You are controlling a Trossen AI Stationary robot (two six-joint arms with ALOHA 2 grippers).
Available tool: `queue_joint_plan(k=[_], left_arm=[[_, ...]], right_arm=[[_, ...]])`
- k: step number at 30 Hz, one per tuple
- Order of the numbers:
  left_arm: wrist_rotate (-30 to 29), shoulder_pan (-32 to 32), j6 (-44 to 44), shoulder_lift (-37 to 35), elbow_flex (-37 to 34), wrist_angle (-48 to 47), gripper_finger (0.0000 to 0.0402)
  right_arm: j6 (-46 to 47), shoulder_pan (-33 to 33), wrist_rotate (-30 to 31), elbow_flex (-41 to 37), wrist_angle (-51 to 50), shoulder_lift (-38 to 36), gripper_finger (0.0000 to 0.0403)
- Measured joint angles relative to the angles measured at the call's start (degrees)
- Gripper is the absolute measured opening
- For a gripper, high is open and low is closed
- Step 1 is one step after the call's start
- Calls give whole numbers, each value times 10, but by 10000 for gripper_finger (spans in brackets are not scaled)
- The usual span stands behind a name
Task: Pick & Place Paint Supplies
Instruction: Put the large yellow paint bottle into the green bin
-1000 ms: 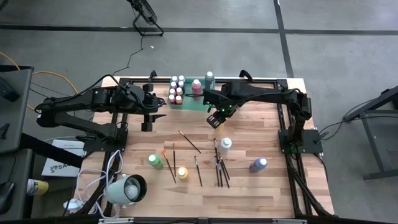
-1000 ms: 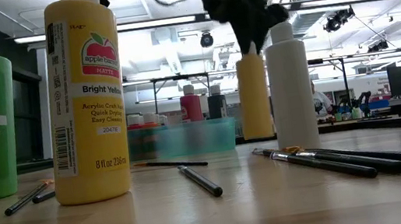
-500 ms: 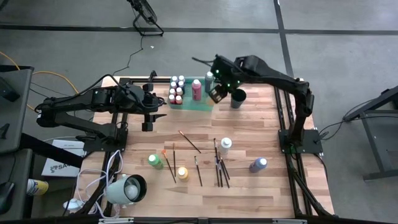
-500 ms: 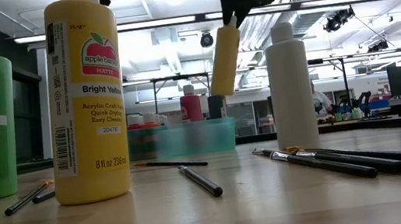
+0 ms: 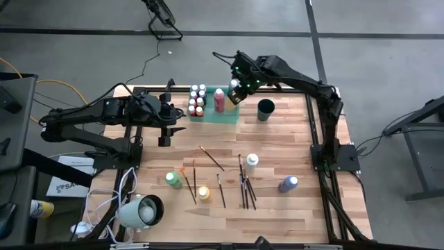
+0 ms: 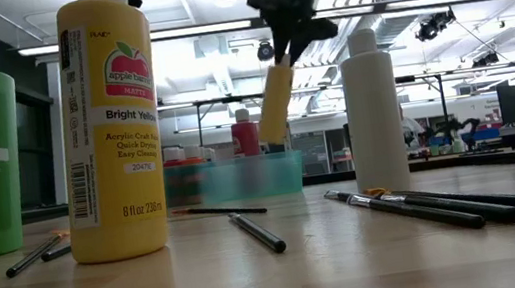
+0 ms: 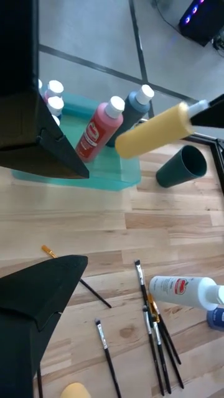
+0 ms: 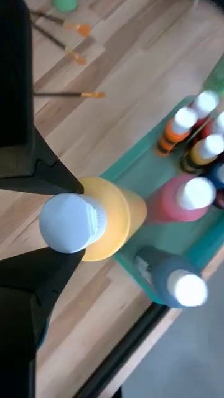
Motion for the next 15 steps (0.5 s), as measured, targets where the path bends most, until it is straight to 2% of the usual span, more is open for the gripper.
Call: queue_joint_plan(k=[3, 15], left_arm=[[0, 0, 0, 0, 0, 0, 207], [0, 0, 0, 0, 0, 1, 207]], right_arm=[[-8, 0, -10, 0, -1, 20, 115], [-31, -6, 13, 0, 3, 84, 115]])
